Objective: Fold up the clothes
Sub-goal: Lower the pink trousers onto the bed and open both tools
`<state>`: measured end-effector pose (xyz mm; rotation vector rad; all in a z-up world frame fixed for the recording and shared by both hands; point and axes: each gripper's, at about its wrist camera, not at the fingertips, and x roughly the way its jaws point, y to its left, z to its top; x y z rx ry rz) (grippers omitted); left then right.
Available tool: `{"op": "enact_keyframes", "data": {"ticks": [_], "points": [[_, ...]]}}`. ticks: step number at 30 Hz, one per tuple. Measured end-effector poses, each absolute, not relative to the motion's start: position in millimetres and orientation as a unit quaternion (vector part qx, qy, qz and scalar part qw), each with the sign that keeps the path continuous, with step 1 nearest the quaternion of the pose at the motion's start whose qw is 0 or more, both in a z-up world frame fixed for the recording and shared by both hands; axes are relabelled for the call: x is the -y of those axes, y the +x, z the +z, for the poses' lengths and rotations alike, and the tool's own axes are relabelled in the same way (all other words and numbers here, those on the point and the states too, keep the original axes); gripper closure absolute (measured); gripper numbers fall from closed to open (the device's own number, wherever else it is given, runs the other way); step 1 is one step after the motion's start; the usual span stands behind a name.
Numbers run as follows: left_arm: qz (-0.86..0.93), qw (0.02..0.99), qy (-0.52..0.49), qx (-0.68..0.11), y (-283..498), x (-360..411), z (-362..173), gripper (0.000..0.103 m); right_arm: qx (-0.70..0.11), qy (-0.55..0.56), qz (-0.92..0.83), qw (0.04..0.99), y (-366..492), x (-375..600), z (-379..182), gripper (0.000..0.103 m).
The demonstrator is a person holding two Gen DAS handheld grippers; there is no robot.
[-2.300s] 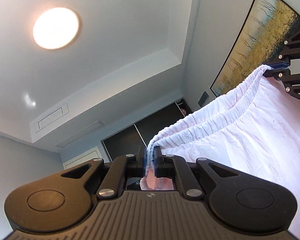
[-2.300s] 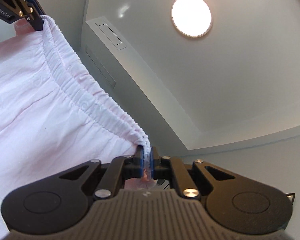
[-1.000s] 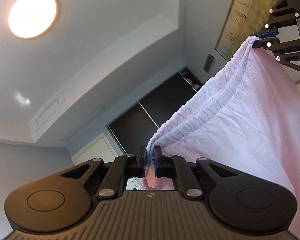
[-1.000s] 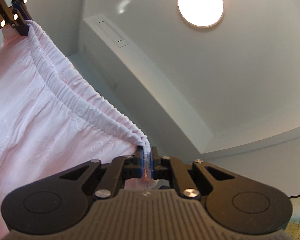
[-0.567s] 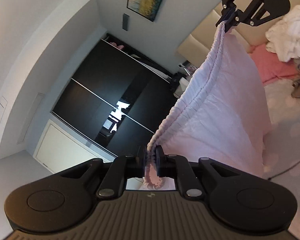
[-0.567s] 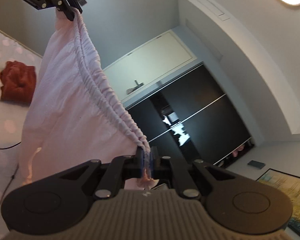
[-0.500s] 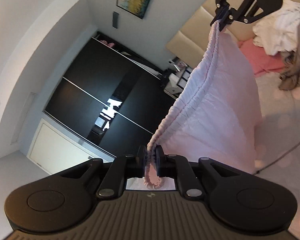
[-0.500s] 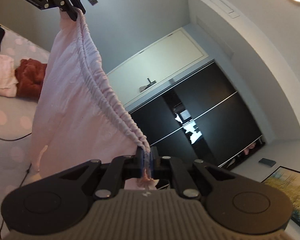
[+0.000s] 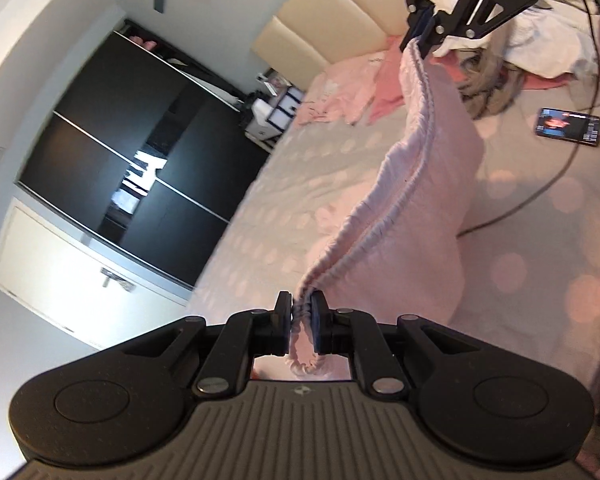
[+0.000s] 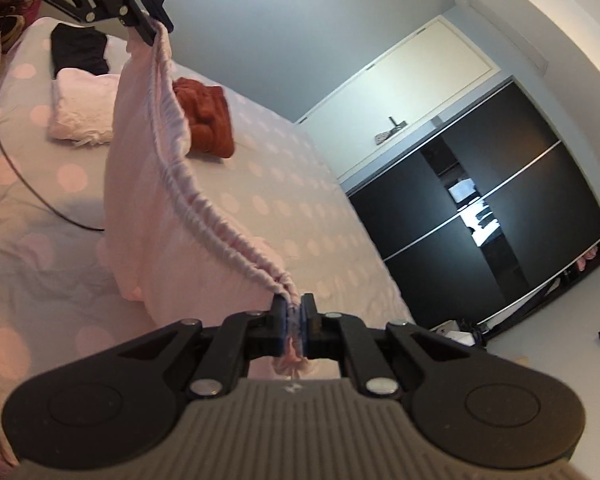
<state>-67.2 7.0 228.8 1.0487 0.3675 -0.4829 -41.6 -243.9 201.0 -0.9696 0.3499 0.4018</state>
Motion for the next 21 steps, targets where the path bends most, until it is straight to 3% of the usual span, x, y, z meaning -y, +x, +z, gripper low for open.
{"op": "enact_keyframes", "data": {"ticks": [14,16,18,21], "points": [[-0.339,0.748,0.478,-0.312,-126.4,-32.0,121.9,0.090,-0.317,-0.439,0.319,0.778,-85.3,234.2,100.8,0.092],[-0.337,0.755,0.466,-0.316,-126.3,-34.6,115.2,0.078,-0.325,-0.428,0.321,0.780,-82.2,231.2,99.2,0.082],[-0.338,0.767,0.448,-0.312,-127.8,-40.7,118.8,0.057,-0.326,-0.408,0.319,0.791,-81.9,235.1,102.0,0.063],[-0.348,0.780,0.412,-0.316,-132.8,-52.1,128.6,0.049,-0.330,-0.368,0.314,0.811,-84.4,246.5,111.6,0.048]]}}
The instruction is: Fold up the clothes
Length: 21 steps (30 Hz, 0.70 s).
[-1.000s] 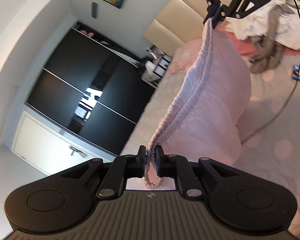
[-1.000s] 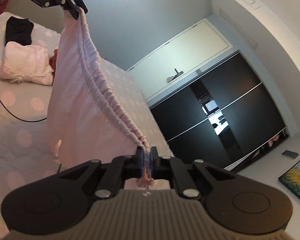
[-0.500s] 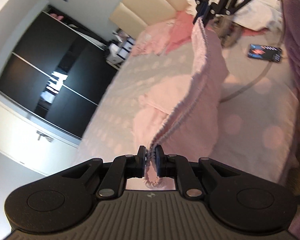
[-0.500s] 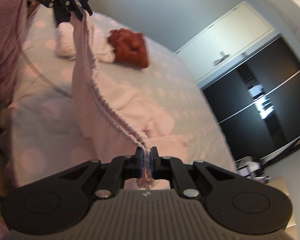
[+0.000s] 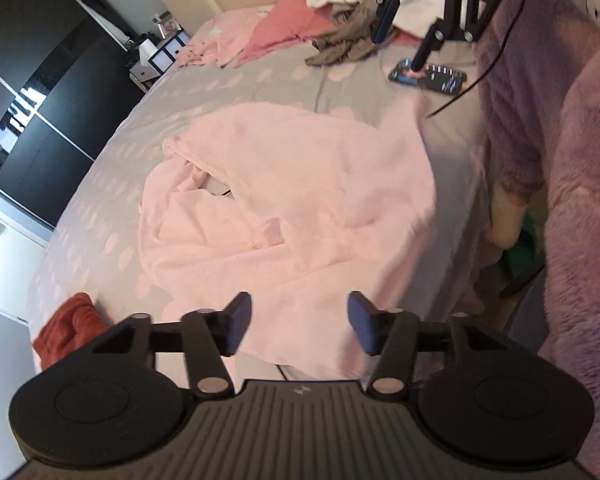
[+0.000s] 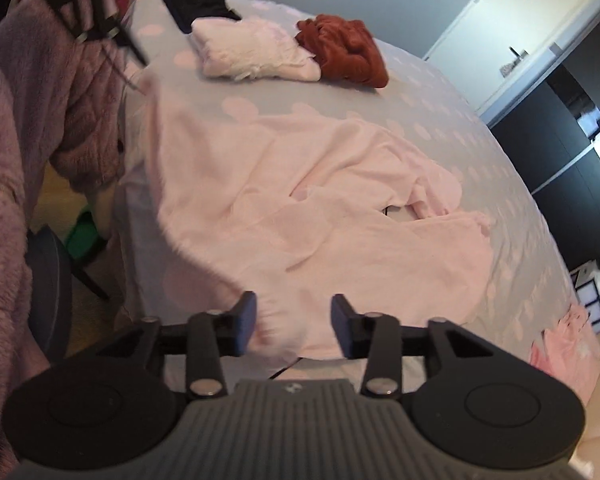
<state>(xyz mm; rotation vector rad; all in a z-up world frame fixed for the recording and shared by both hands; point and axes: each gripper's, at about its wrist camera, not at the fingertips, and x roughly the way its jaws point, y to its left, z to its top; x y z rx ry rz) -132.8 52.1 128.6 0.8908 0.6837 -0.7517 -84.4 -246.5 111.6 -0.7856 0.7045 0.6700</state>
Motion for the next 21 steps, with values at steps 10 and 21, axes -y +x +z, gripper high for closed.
{"op": "enact_keyframes", "data": {"ticks": [10,21], "points": [[-0.307,0.852,0.292,-0.308,-175.7,-116.7,221.8,0.049,-0.345,-0.281,0.259,0.857,-118.6,284.9,189.0,0.043],[-0.204,0.926,0.203,-0.245,-166.4,-154.1,287.8,0.042,-0.280,-0.258,0.152,0.912,-141.3,313.1,254.8,0.029]]}}
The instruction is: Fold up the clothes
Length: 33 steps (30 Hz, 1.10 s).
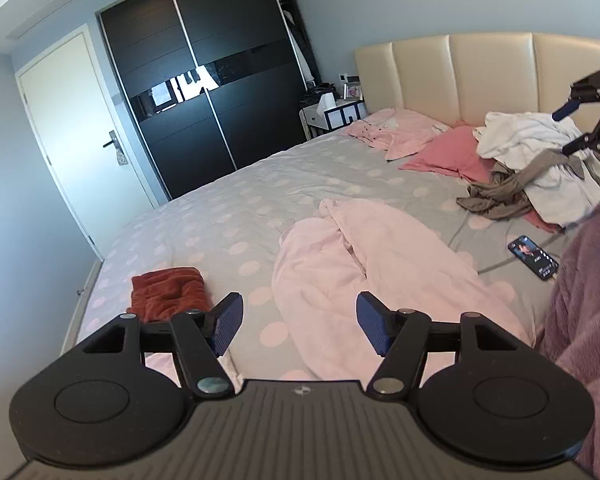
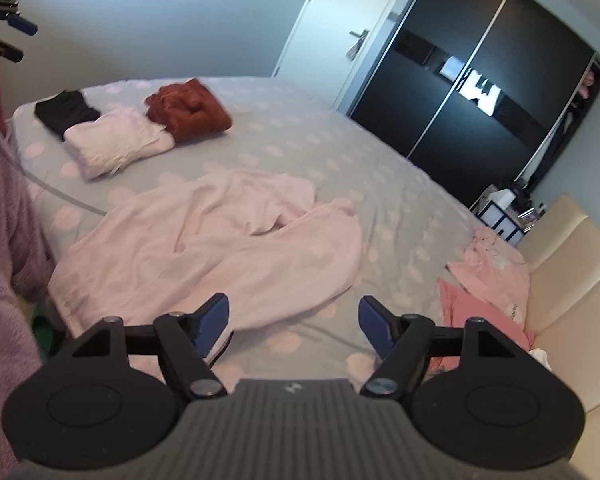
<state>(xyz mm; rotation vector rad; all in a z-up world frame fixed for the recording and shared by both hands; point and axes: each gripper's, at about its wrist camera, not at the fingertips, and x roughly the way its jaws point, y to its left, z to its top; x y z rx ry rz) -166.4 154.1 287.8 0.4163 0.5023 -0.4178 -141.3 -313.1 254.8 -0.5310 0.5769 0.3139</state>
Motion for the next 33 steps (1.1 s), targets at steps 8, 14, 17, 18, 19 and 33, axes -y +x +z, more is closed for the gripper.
{"op": "enact_keyframes", "data": {"ticks": [8,14,17,18,19,33], "points": [[-0.301,0.882,0.234,-0.278,-148.1,-81.4,179.3,0.047,-0.331,-0.234,0.266,0.875,-102.8,299.4,158.7,0.050],[-0.338,0.853,0.244,-0.314,-140.3,-29.8,76.8,0.057,-0.360,-0.290,0.366,0.808,-99.9,257.5,46.6,0.055],[-0.358,0.844,0.256,-0.306,-136.8,-19.2,36.6,0.063,-0.353,-0.330,0.395,0.781,-101.4,238.6,-3.5,0.058],[-0.371,0.839,0.269,-0.293,-139.3,-17.3,25.8,0.063,-0.342,-0.356,0.405,0.769,-105.4,234.0,-17.0,0.058],[-0.384,0.832,0.282,-0.284,-142.6,-14.6,15.4,0.063,-0.326,-0.385,0.416,0.757,-111.1,230.0,-28.2,0.058],[-0.395,0.793,0.295,-0.358,-131.0,19.8,-52.3,0.064,-0.318,-0.446,0.447,0.707,-113.4,201.3,-80.4,0.057]]}}
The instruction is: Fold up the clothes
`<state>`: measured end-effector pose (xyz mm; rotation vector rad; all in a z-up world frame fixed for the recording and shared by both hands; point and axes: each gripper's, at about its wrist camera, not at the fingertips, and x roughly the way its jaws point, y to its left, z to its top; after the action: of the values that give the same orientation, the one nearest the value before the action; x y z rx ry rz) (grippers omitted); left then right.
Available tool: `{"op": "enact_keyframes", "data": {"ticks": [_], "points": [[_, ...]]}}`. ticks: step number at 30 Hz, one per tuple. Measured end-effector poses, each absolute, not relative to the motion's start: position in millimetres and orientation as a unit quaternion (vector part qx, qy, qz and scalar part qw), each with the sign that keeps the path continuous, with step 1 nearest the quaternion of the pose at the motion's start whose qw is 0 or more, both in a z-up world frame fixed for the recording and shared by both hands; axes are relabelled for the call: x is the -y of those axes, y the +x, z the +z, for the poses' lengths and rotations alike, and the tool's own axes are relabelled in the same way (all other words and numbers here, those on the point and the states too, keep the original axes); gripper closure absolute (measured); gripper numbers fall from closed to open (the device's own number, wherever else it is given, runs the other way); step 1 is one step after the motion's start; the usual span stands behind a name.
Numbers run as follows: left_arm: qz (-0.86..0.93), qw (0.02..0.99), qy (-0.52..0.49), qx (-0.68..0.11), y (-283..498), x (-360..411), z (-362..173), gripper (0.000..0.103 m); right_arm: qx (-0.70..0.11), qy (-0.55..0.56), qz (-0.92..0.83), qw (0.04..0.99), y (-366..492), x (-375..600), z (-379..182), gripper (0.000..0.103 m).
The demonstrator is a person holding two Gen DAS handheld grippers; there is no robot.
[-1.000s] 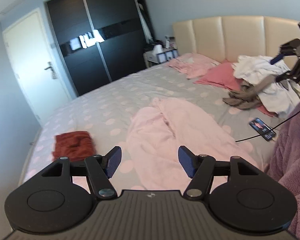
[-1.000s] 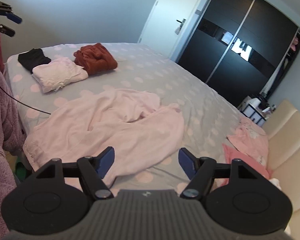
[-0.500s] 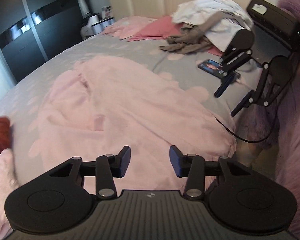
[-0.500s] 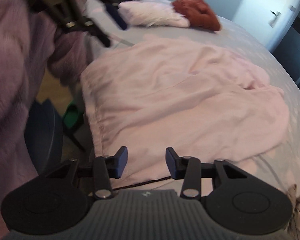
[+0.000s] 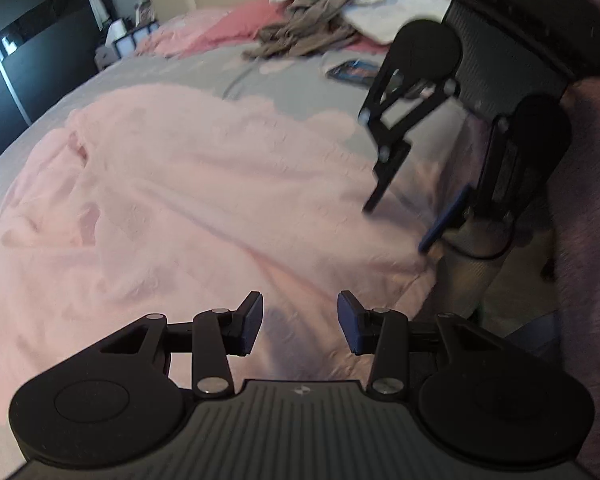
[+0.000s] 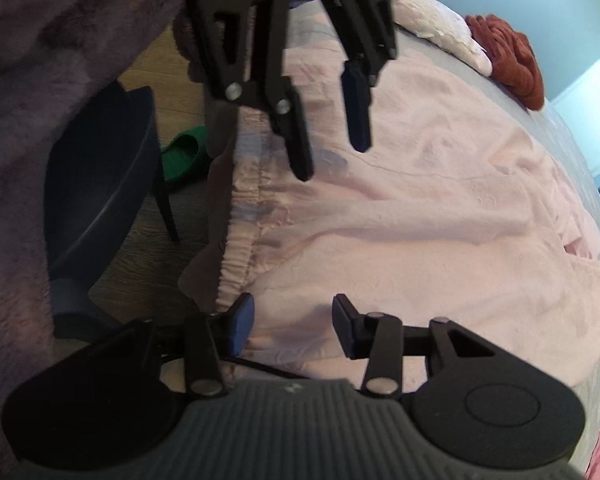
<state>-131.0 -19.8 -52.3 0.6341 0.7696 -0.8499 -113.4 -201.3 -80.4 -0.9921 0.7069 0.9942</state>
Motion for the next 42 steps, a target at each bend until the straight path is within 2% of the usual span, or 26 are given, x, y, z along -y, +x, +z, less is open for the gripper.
{"op": "enact_keyframes", "data": {"ticks": [4,9,13,15,22,27,31,35,42], "points": [[-0.367,0.795,0.284,-0.391,-120.0,10.6,-61.1,0.066,-0.357,-0.417,0.402,0.733,-91.7,211.0,-78.5,0.058],[-0.343,0.826,0.257,-0.367,-115.9,-1.3,-44.9,0.066,-0.411,-0.406,0.372,0.727,-76.8,224.2,-76.5,0.058],[-0.320,0.842,0.232,-0.368,-105.1,-5.9,-34.4,0.066,-0.446,-0.453,0.334,0.696,-73.2,242.8,-82.5,0.058],[-0.321,0.843,0.225,-0.367,-102.0,-4.1,-30.4,0.066,-0.470,-0.430,0.322,0.701,-66.6,256.9,-80.4,0.058],[-0.362,0.832,0.226,-0.354,-105.8,10.3,-25.3,0.065,-0.471,-0.481,0.278,0.685,-56.3,293.3,-47.8,0.059],[-0.419,0.816,0.218,-0.334,-118.8,31.7,-24.6,0.065,-0.442,-0.518,0.244,0.691,-47.4,330.3,-0.2,0.059],[-0.446,0.798,0.207,-0.349,-126.5,50.0,-34.2,0.065,-0.350,-0.569,0.263,0.696,-62.0,338.7,15.7,0.059],[-0.445,0.785,0.215,-0.374,-125.8,64.6,-49.9,0.070,-0.268,-0.585,0.339,0.687,-91.0,313.4,-2.1,0.071],[-0.403,0.790,0.217,-0.407,-116.6,61.5,-64.4,0.071,-0.176,-0.584,0.469,0.638,-141.8,262.1,-46.0,0.071]]}}
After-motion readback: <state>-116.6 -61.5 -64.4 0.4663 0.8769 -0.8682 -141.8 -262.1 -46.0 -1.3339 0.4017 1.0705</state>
